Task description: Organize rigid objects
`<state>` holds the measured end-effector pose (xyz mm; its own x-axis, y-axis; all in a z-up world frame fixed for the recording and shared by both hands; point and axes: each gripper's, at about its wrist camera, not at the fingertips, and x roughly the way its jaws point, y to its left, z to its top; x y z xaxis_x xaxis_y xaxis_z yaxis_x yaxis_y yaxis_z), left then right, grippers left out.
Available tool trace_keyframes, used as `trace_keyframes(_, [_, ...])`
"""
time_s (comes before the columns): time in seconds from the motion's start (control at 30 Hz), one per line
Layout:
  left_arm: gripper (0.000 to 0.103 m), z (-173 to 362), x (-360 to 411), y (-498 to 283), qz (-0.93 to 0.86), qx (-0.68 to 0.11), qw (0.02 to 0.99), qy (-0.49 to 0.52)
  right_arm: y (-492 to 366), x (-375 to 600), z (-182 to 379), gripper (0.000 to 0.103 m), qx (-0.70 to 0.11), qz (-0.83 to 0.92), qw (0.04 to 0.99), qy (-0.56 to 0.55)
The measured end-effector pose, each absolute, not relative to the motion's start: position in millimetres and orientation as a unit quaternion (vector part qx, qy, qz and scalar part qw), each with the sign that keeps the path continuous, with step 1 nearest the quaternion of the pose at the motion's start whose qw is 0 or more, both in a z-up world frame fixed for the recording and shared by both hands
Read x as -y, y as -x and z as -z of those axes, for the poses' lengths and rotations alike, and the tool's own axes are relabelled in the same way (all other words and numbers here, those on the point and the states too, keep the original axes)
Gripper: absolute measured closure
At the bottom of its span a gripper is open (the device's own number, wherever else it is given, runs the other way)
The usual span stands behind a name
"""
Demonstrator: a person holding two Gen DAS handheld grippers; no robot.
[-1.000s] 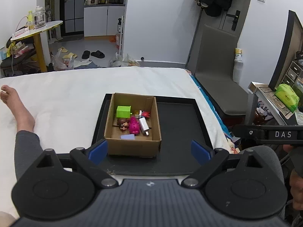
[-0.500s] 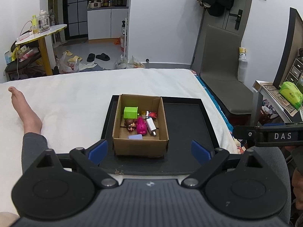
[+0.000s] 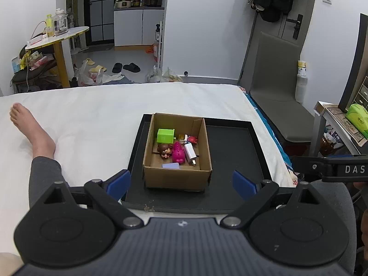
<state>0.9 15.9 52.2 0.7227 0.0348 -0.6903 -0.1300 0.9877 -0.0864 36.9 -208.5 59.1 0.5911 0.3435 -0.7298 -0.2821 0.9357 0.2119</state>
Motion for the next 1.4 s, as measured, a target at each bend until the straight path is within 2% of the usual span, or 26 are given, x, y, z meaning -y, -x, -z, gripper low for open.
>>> trace_keyframes(1.4, [0.008, -43.3, -13.9, -5.7, -0.036, -0.383, 0.921, 0.062, -34.3, 205.8, -55.2, 0.0, -0.424, -0.171, 0.888, -0.036])
